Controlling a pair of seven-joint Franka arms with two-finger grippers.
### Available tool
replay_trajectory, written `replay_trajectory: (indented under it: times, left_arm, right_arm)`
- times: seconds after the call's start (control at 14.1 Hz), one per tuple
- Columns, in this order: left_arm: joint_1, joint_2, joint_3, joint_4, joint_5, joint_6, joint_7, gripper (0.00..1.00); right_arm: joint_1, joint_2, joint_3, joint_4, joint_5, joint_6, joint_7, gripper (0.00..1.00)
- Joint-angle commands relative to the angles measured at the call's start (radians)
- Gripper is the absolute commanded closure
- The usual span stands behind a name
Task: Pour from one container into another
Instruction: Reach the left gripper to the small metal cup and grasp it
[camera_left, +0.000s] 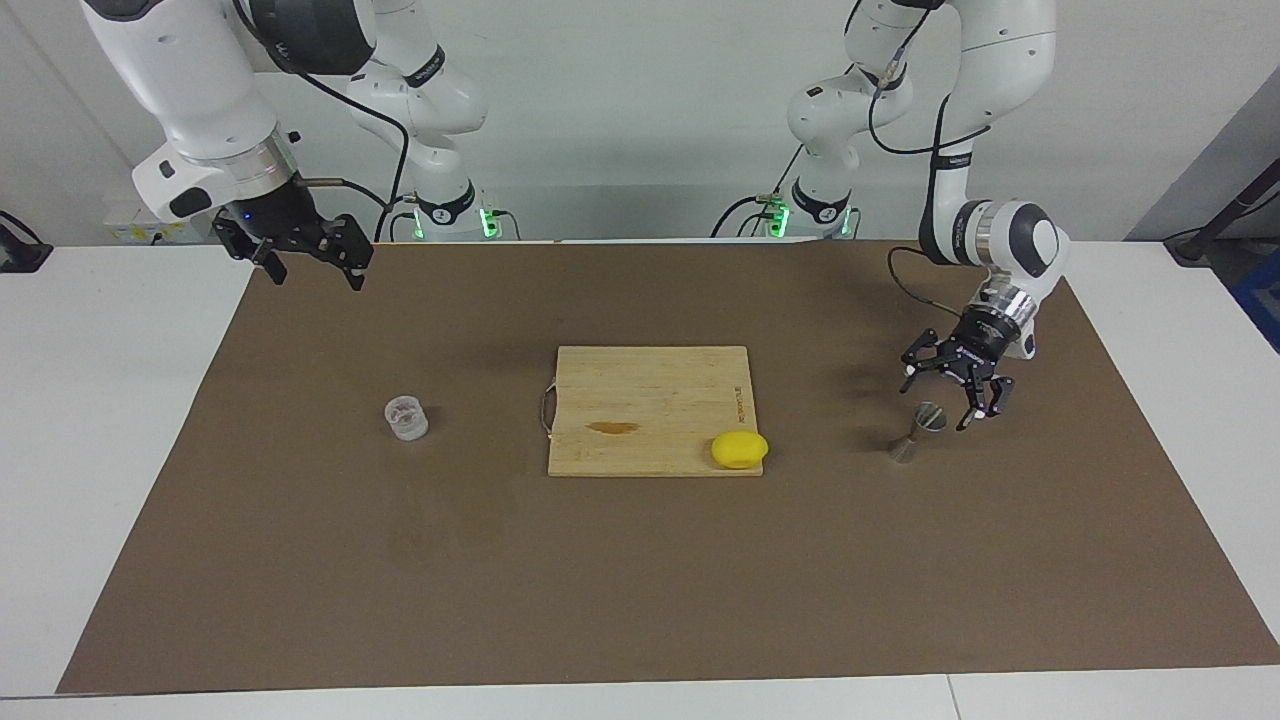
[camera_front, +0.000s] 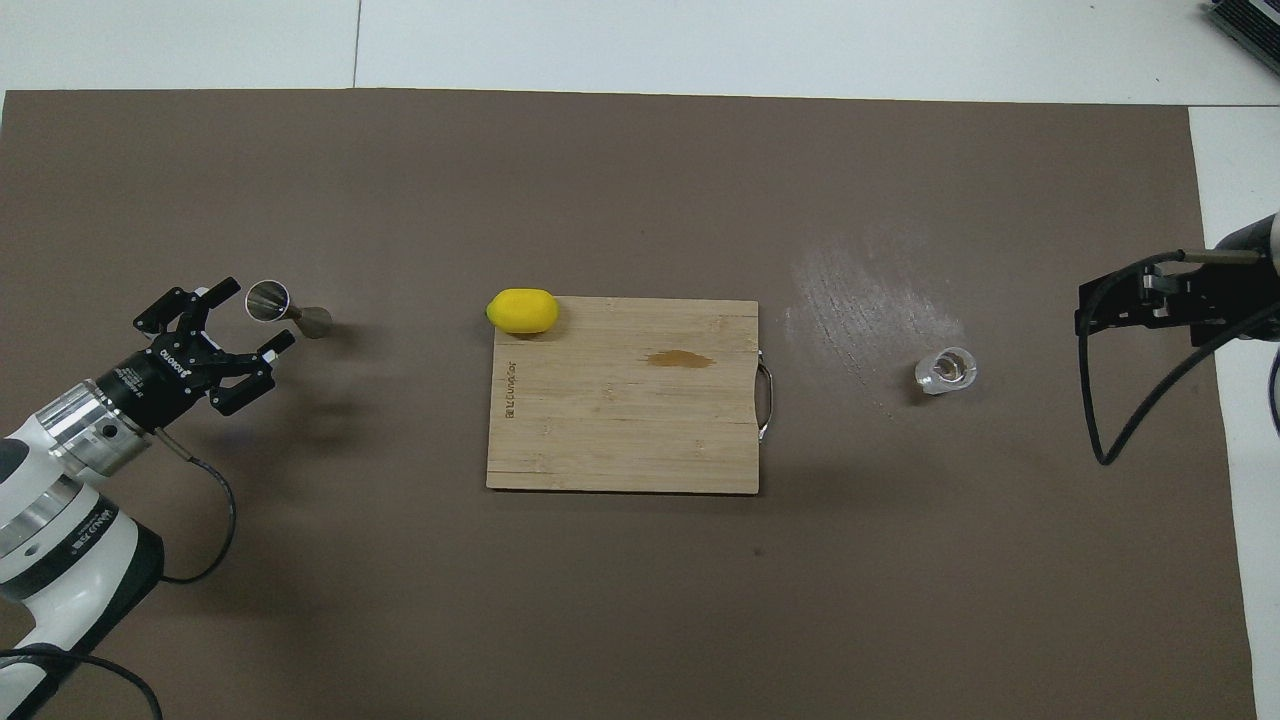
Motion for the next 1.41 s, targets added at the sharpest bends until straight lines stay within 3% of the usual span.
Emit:
replay_trajectory:
  times: [0.0, 0.28, 0.57, 1.34]
  left_arm:
    - [-0.018, 0.009, 0.005, 0.000, -0.036, 0.015, 0.027, 0.04]
    - [-0.018, 0.024, 0.005, -0.001, -0.039, 0.015, 0.052, 0.04]
    - [-0.018, 0.032, 0.005, -0.001, -0.042, 0.015, 0.058, 0.16]
    - [-0.029, 0.035, 0.006, 0.006, -0.094, 0.021, 0.069, 0.29]
  right_arm:
    - [-0.016, -0.019, 0.007, -0.025, 0.013, 0.010, -0.029, 0.00]
    - [-0.016, -0.019, 0.007, -0.025, 0.013, 0.010, -0.029, 0.00]
    - [-0.016, -0.019, 0.007, -0.025, 0.013, 0.010, -0.029, 0.00]
    - [-0.016, -0.019, 0.007, -0.025, 0.013, 0.010, -0.029, 0.00]
